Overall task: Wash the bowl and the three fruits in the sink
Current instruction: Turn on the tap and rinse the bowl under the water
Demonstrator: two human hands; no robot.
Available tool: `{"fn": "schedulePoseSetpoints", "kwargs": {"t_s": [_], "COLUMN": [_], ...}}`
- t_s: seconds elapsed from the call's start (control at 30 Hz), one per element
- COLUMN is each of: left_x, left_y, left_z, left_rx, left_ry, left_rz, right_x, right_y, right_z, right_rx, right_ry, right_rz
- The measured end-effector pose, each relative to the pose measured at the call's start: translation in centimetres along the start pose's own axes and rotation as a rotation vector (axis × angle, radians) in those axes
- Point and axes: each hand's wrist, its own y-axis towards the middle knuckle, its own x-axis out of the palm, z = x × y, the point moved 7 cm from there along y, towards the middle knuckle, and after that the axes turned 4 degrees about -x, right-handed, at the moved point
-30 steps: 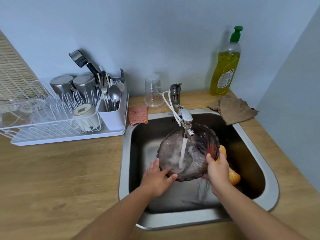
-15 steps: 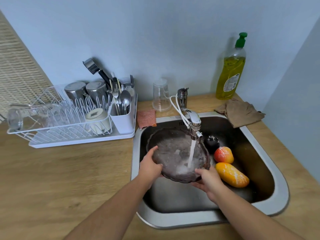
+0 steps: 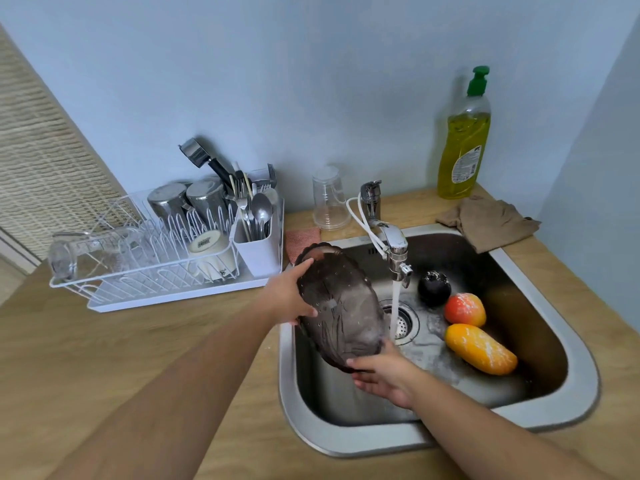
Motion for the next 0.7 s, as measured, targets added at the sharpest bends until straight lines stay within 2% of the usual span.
{"fn": "schedulePoseSetpoints", "kwargs": {"t_s": [0.13,0.3,0.57,0.7], "left_x": [-2.9,-6.2,-7.4,-7.3], "left_y": [-0.3,-0.9,-2.2,-2.7], "left_z": [1.0,3.1,6.7,7.6], "left_rx": [0.057,0.112,0.189,0.201], "left_ry": [0.145,0.271,0.600,0.639], "left_rz": [-0.013,-0.029,-0.086,-0.130], "right_x": [1.9,2.4,4.0,4.6], "right_y": [-1.0,-1.3,-1.6,-1.6], "right_z": [-1.0,-2.4,-2.4,-2.3], "right_rx": [-0.062,-0.166,-0.175,-0.179], "right_ry": [0.005,-0.012,-0.125,-0.142], "right_rz": [-0.063,-0.022,-0.050,-0.062]}}
